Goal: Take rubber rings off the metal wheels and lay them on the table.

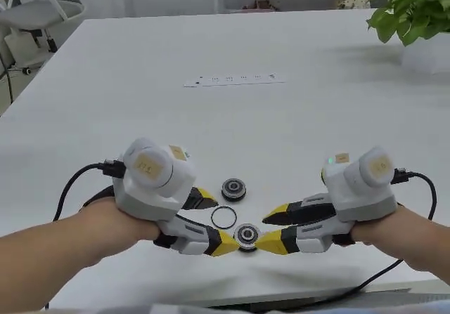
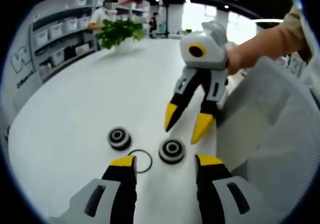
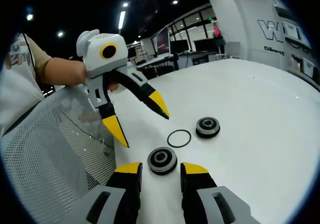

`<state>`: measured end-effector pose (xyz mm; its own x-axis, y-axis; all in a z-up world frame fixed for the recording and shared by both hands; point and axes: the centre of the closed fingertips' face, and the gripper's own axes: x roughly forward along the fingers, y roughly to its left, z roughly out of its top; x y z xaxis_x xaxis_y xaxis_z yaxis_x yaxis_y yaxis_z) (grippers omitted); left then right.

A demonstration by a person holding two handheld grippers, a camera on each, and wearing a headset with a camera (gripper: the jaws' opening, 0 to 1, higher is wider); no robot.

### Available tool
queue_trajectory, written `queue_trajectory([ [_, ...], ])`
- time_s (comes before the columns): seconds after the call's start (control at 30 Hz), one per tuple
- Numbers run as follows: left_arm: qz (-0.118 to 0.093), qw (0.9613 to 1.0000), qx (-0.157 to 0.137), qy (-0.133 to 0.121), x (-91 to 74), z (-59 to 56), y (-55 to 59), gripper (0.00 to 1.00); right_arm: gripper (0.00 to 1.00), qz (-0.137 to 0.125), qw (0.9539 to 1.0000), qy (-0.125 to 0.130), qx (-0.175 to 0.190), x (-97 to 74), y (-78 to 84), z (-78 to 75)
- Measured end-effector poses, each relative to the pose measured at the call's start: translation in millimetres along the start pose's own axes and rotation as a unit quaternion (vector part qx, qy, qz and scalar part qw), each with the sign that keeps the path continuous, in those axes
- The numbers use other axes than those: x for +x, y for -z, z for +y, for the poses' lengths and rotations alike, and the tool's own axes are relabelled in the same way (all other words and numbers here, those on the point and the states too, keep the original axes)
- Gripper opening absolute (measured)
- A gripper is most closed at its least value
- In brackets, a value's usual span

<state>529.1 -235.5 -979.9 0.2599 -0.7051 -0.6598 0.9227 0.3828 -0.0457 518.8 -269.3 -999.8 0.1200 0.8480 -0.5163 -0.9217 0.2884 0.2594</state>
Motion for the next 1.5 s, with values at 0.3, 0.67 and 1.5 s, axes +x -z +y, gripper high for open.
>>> queue_trajectory([
  [0.3,0.005,1.0000,-0.003,0.007,8.4,-3.8,4.8,0.41,0.25,0.002,0.9999,0.004,-0.012,4.3,6.6,-2.2],
  [0.67,0.002,0.9999,-0.004,0.015,18.4,-7.8,3.5,0.32,0.22,0.006,0.9996,0.005,-0.026,9.4,11.8,-2.6],
  [1.5,0.000,0.9990,0.043,0.011,33.7,-15.3,1.5,0.17,0.13,-0.001,0.9995,0.012,-0.030,10.3,16.9,-5.1],
])
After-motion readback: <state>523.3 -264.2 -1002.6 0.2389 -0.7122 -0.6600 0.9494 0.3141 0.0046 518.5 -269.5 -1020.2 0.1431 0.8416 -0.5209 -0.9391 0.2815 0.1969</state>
